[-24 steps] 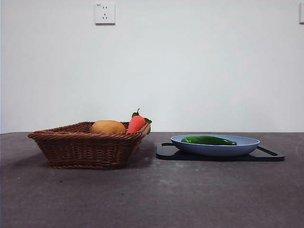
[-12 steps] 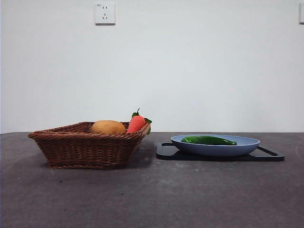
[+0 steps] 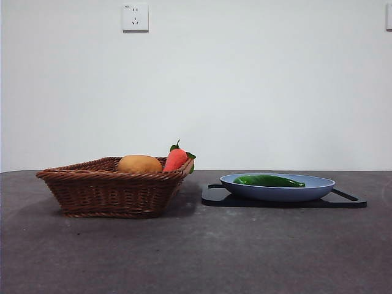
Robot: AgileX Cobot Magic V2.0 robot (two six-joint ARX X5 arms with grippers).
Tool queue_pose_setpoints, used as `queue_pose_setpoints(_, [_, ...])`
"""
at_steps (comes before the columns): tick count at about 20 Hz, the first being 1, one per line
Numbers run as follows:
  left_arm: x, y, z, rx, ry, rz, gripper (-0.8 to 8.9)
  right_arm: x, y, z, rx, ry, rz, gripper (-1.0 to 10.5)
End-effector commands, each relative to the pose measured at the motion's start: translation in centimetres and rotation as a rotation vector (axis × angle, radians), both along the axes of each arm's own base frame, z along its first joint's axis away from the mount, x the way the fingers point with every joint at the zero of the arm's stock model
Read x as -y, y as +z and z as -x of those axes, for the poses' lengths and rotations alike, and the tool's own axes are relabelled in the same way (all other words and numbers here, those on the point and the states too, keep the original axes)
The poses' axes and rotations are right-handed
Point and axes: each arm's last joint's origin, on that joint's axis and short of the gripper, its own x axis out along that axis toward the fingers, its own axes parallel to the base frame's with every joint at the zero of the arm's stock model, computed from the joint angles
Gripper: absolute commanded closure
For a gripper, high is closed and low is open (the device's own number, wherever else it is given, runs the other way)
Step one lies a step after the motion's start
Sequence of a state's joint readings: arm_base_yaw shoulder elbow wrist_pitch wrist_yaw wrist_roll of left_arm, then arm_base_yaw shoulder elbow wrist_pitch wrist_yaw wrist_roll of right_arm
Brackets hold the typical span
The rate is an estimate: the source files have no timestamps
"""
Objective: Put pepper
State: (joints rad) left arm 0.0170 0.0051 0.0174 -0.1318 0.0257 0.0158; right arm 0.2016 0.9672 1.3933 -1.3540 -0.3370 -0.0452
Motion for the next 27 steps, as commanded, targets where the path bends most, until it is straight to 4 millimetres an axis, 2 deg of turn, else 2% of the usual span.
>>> queue_pose_setpoints(1, [0.0, -0.8, 0.0, -0.058, 0.001, 0.033, 8.06, 0.0, 0.3, 0.0, 0.001, -0.002, 0.001, 9.4])
queue_pose_setpoints(19, [0.0, -0.5, 0.0, -0.026, 0.005, 0.059, 8.06, 0.0, 0.4, -0.1, 0.021, 0.023, 0.015, 9.4])
queue_pose_setpoints(21, [0.0, -0.5, 0.0, -0.027, 0.005, 0.059, 8.06, 0.3, 1.1, 0.5, 0.135, 0.022, 0.011, 9.4])
queue_pose_setpoints(24, [0.0, -0.5, 0.0, -0.026, 0.005, 0.059, 8.06, 1.2, 2.5, 2.6, 0.418, -0.055, -0.058, 9.4])
queue_pose_setpoints(25, [0.0, -0.5, 0.0, -0.026, 0.005, 0.059, 8.06, 1.4, 2.3, 3.3, 0.487, -0.08, -0.08, 9.4])
queue_pose_setpoints(27, [0.0, -0.5, 0.0, -0.026, 0.005, 0.058, 8.06, 1.8, 0.4, 4.6, 0.611, -0.108, -0.102, 9.4])
